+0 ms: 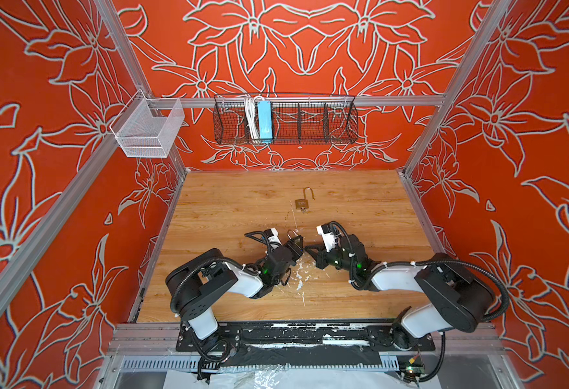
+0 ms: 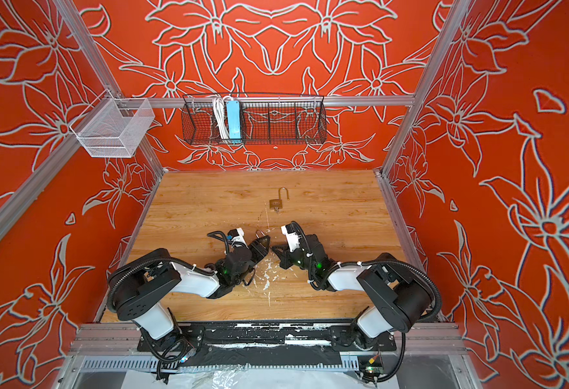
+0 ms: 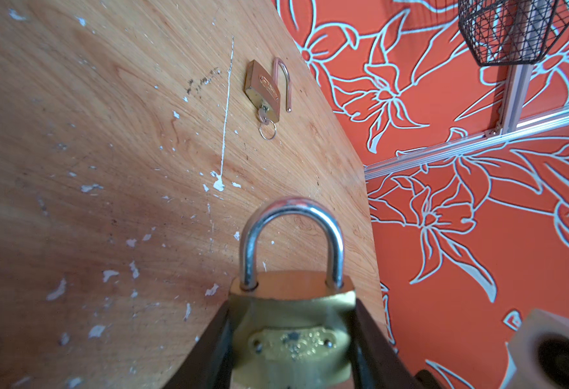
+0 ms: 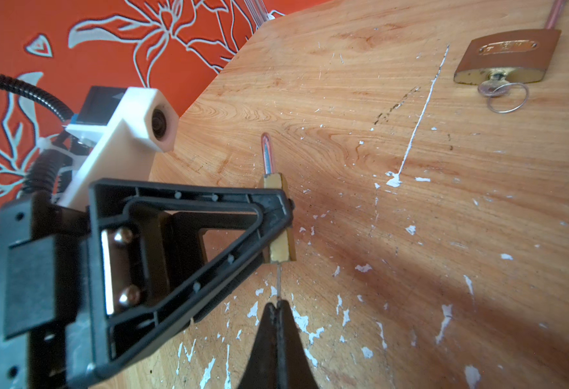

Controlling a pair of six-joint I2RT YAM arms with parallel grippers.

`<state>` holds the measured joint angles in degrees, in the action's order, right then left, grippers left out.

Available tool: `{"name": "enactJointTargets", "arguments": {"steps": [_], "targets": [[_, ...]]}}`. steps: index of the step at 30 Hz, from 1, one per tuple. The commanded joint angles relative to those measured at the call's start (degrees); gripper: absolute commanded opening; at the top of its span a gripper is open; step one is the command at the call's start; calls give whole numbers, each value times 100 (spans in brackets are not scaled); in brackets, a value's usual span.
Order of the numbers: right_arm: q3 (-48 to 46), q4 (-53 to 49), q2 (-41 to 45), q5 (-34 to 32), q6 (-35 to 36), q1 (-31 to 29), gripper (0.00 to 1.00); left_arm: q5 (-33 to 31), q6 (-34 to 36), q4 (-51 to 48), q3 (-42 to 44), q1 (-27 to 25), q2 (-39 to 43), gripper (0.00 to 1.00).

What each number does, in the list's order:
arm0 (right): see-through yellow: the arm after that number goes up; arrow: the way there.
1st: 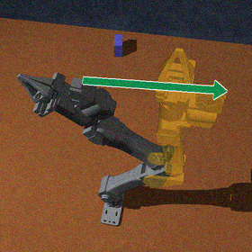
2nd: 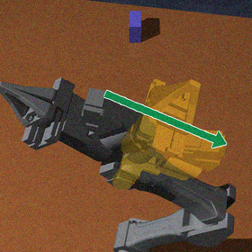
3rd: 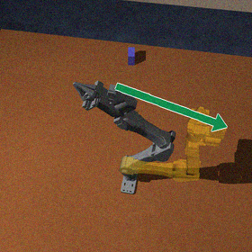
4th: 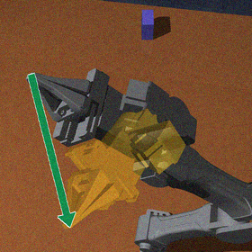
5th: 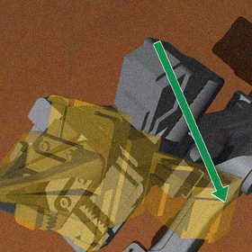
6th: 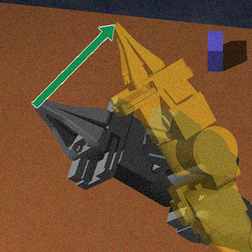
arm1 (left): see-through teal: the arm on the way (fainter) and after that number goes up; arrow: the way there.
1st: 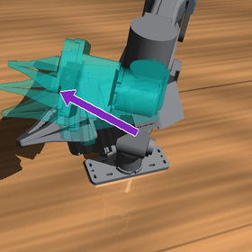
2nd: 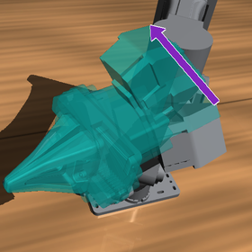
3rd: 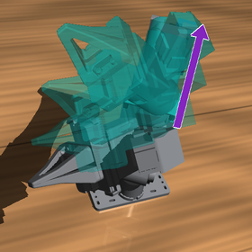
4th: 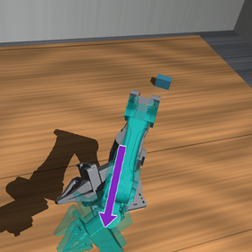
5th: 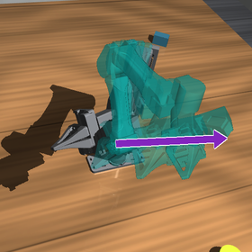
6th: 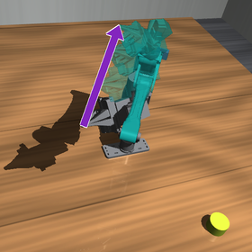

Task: Unlock with the key

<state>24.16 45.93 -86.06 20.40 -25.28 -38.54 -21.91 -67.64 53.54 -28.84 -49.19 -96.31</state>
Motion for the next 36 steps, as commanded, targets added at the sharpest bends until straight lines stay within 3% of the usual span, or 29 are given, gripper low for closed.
{"name": "enactJointTargets", "arguments": {"steps": [1, 20, 25, 36], "targets": [[111, 881, 226, -28, 96, -38, 0, 1066, 118, 136, -173, -302, -74, 0], [-140, 664, 858, -467, 326, 31, 0, 1479, 344, -398, -600, -310, -354, 0], [-192, 620, 963, -580, 348, 57, 5, 1588, 393, -502, -694, -327, -427, 0], [-295, 419, 1246, -818, 481, 159, 6, 1736, 510, -641, -790, -328, -414, 0]]}}
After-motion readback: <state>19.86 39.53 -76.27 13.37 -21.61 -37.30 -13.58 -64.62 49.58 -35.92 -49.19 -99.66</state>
